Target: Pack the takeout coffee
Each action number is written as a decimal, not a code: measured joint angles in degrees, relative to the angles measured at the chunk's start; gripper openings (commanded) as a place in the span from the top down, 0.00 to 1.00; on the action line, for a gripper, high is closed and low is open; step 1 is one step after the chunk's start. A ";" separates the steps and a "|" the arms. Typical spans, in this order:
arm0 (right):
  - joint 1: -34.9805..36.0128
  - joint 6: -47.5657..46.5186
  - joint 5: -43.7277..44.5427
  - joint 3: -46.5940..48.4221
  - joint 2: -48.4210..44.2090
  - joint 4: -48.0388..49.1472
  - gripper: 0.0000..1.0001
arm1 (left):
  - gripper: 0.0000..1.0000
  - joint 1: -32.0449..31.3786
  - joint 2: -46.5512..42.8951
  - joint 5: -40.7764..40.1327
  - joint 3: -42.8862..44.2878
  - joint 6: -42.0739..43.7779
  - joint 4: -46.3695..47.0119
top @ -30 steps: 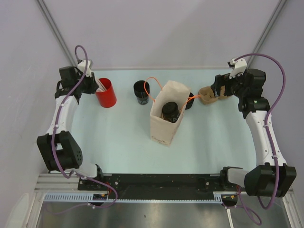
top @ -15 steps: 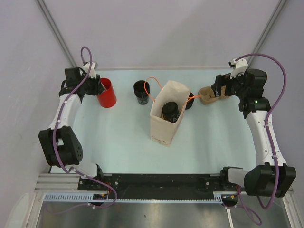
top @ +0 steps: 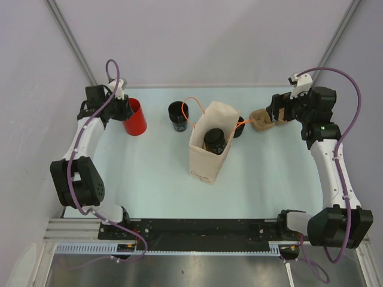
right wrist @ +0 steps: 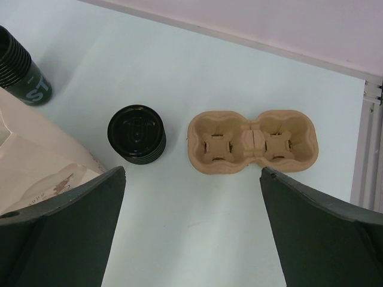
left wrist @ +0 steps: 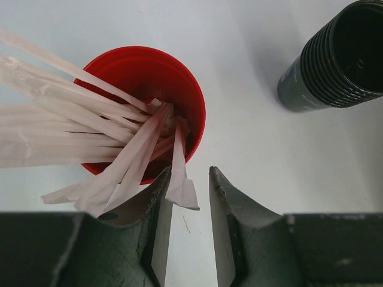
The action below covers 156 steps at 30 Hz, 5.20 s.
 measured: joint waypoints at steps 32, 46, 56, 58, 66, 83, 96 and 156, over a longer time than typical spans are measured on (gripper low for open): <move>0.00 0.07 -0.63 0.00 0.61 -0.07 0.00 | 0.86 -1.33 1.73 -4.55 0.59 -0.04 2.14; -0.28 0.20 -0.59 0.00 1.40 -0.22 0.00 | 0.87 -2.10 -1.60 -3.98 6.56 1.70 -1.14; -1.55 0.20 -0.57 0.00 2.67 -0.42 0.00 | 0.87 -5.70 -13.97 -1.05 8.61 3.69 -4.11; -1.73 0.20 -0.57 0.00 2.82 -0.39 0.00 | 0.87 -7.39 -16.48 -1.05 8.70 4.02 -4.42; -1.86 0.17 -0.59 0.00 3.50 -0.44 0.00 | 0.87 -11.30 -22.05 0.26 10.58 3.78 -4.79; -2.12 0.15 -0.63 0.00 4.04 -0.48 0.00 | 0.88 -12.66 -23.39 19.06 21.86 -5.60 -5.05; -2.47 -0.02 -1.03 0.00 5.25 -0.85 0.00 | 0.90 -27.82 -22.45 16.72 23.08 0.04 -14.82; -4.52 -0.48 -1.92 0.00 7.13 -1.33 0.00 | 0.82 -64.43 -13.62 -31.10 5.90 17.99 -10.69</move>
